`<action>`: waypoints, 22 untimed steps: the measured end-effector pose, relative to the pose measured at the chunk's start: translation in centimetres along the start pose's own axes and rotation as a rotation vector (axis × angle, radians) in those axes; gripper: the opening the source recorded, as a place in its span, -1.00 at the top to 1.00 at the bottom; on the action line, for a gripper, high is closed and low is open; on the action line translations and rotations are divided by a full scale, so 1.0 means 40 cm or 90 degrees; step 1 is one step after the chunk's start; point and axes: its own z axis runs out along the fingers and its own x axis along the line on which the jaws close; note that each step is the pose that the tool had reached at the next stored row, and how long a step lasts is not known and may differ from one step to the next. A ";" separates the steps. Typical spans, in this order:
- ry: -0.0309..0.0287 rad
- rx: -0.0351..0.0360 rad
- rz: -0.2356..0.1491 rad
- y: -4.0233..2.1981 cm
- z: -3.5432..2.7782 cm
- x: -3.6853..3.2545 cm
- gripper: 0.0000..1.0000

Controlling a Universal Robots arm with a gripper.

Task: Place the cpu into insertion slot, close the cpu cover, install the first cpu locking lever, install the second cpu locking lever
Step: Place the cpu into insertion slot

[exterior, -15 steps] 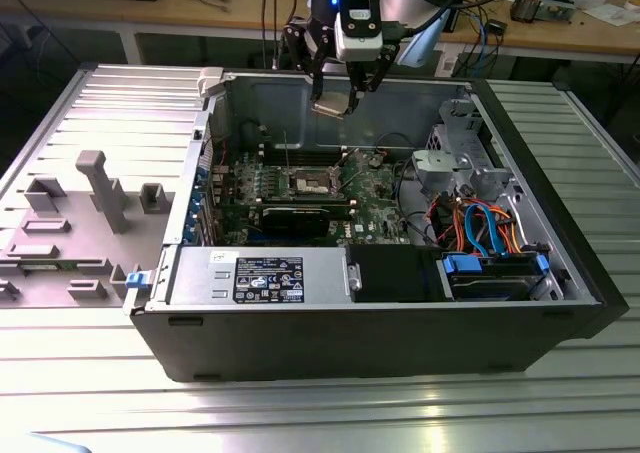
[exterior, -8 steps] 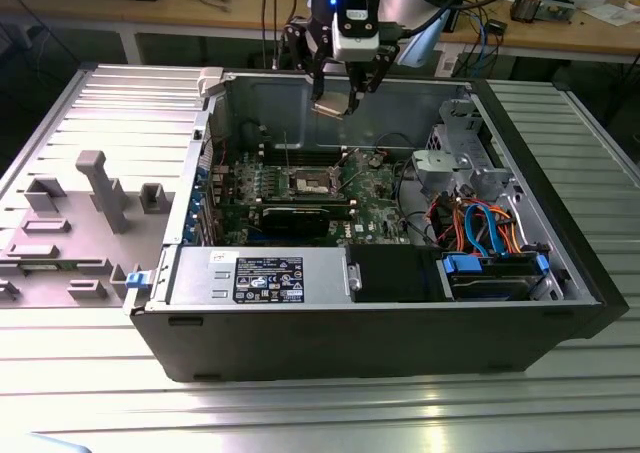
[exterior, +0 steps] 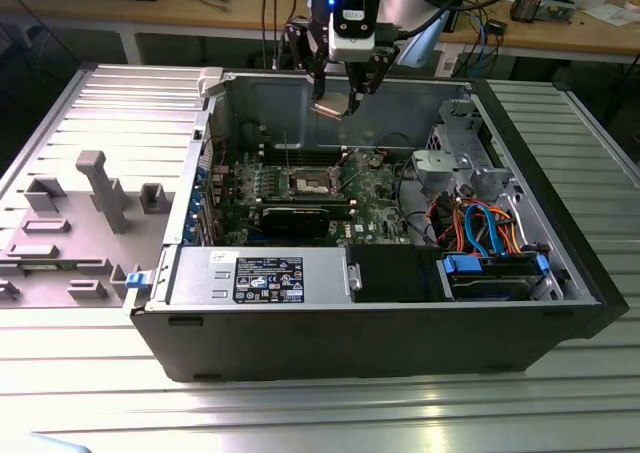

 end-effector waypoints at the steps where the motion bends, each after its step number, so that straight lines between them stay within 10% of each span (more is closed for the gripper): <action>1: -0.0001 0.0000 0.000 0.000 0.000 0.000 -0.09; 15: -0.0002 0.0001 0.001 -0.001 0.000 -0.001 -0.09; 22: -0.0045 -0.0006 0.054 -0.001 0.002 -0.001 -0.09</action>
